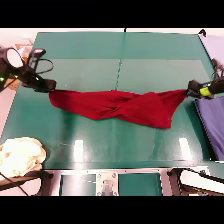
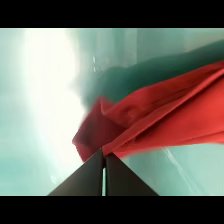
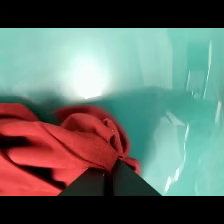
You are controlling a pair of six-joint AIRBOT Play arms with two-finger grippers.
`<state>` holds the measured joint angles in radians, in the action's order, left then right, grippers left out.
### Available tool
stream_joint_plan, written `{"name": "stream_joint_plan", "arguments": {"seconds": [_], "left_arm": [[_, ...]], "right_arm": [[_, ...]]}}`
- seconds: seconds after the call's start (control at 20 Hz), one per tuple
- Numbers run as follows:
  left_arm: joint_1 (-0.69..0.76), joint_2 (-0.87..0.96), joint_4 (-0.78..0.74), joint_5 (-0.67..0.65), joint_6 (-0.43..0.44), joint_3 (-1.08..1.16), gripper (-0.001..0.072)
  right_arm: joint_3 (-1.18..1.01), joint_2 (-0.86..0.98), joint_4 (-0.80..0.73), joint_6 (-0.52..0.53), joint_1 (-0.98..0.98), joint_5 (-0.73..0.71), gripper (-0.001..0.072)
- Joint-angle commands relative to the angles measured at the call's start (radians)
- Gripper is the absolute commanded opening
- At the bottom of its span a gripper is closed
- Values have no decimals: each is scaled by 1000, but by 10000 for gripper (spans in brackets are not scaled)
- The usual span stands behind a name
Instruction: Fold the shirts.
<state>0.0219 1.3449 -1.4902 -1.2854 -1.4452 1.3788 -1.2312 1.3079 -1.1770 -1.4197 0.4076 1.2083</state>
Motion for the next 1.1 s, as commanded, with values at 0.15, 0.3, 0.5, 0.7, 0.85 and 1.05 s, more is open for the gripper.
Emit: {"name": "stream_joint_plan", "arguments": {"seconds": [0.15, 0.3, 0.5, 0.7, 0.85, 1.05], "left_arm": [[-3, -145, 114, 33, 41, 400, 17], [-3, -260, 167, 81, 62, 616, 18], [-3, -418, 163, 130, 72, 691, 18], [-3, -470, 158, 76, 91, 690, 18], [-3, -455, 164, 22, 64, 571, 18], [-3, -414, 253, 45, 59, 249, 18]], "right_arm": [[-433, -149, 111, -3, 7, 108, 18], [-673, -263, 119, -45, 7, 84, 17], [-848, -394, 118, -66, 7, -6, 18], [-832, -451, 88, -74, 7, -37, 18], [-708, -433, 93, -73, 6, 3, 18], [-401, -388, 130, -53, 0, -6, 18]]}}
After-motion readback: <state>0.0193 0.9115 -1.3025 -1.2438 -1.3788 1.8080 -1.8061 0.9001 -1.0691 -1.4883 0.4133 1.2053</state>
